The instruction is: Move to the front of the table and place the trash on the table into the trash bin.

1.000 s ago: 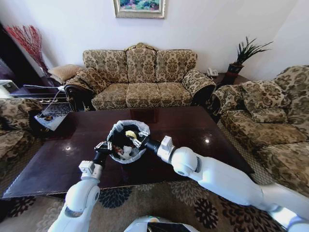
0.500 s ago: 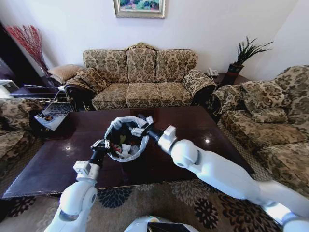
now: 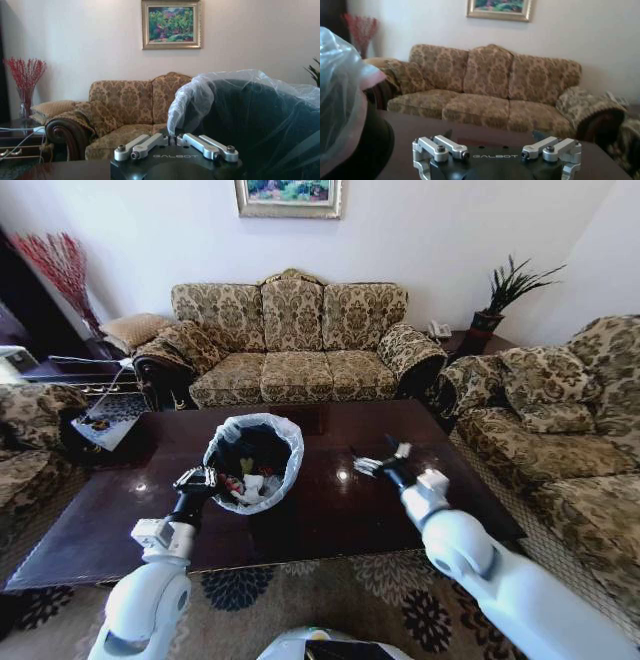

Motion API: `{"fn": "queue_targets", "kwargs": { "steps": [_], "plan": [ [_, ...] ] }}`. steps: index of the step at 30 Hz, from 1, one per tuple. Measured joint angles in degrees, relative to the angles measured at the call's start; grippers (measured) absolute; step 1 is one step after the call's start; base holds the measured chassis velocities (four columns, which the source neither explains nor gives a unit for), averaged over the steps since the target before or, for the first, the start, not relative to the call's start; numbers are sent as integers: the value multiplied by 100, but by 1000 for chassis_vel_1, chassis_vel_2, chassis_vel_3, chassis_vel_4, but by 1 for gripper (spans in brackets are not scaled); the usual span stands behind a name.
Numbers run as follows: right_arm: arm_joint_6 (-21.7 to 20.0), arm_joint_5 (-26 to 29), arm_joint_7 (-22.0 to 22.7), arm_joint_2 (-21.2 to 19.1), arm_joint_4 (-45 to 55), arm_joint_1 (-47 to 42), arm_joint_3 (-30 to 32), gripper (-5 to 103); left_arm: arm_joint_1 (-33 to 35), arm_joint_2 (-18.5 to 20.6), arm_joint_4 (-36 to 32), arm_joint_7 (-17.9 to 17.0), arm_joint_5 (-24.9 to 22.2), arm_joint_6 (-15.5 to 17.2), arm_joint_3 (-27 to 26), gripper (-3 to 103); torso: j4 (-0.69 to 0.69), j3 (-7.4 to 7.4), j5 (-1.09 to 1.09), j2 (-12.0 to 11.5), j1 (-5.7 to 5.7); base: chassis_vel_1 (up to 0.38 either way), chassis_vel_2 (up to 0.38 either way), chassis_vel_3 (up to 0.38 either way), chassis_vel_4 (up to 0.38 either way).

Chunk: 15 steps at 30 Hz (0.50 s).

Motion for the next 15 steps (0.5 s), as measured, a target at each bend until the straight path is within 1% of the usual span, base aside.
{"fn": "queue_targets", "kwargs": {
  "steps": [1,3,6,7,9,13,15],
  "plan": [
    [0,0,0,0,0,0,0,100,0,0,0,0,0,0,0,3,0,0,0,0,0,45,-71,-43,23],
    [-6,-189,-48,201,65,-461,276,100,13,-19,-1,-3,66,-18,-15,3,-1,0,-1,0,0,58,-109,-96,81],
    [-45,-295,-50,293,72,-580,349,100,0,-52,13,36,131,-89,-31,3,0,0,-1,0,0,69,-169,-124,149],
    [-71,-338,-48,338,72,-588,353,100,2,-86,23,75,171,-158,-36,3,-1,0,0,0,0,132,-226,-127,260],
    [-76,-347,-44,353,72,-583,350,100,8,-100,23,86,181,-177,-37,3,-1,-1,0,-2,-1,132,-241,-127,260],
    [-79,-402,-10,406,68,-520,193,100,85,-188,-27,99,218,-206,-65,3,2,-31,-4,-61,-23,124,-357,-76,396],
    [-67,-434,-3,421,55,-512,133,100,107,-207,-45,100,231,-219,-81,3,1,-43,-2,-85,-37,122,-377,-53,460]
  ]
}}
